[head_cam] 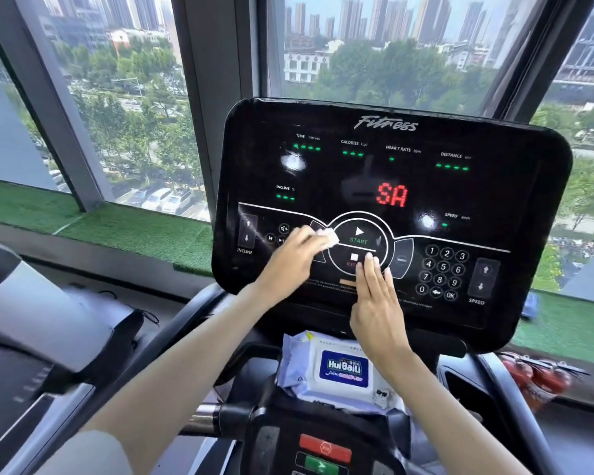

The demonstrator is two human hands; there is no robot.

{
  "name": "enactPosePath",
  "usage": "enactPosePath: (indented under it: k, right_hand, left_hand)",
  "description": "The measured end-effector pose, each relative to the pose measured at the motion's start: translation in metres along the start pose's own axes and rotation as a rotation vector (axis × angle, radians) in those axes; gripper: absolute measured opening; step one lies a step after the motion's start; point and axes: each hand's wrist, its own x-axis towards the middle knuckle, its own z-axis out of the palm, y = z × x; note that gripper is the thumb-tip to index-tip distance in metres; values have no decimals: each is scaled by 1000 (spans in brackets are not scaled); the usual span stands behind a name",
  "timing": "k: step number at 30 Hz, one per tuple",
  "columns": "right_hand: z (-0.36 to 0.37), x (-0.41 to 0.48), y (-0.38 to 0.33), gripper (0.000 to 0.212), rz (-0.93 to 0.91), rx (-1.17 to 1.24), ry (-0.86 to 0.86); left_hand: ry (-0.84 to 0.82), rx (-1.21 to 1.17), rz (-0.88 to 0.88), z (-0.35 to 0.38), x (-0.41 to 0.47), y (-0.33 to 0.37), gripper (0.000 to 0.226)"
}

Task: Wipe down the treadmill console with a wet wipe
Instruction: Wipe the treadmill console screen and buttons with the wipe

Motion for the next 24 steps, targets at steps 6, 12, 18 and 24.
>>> enactPosePath:
  k: [6,12,18,24]
  right_hand:
    - [2,-1,1,67,-24,-19,-11]
    - [3,-3,5,70,-55,-45,-10]
    - [2,-2,4,70,-57,-60,-17]
    - [4,-2,4,71,-61,-54,-34]
  left_hand:
    - [360,-120,-499,-8,16,8,34]
    - [81,-48,-132,-15,8,-13,36]
    - [164,-4,-288,2,5,22,39]
    - [80,2,-191,-19,-5,-19,34]
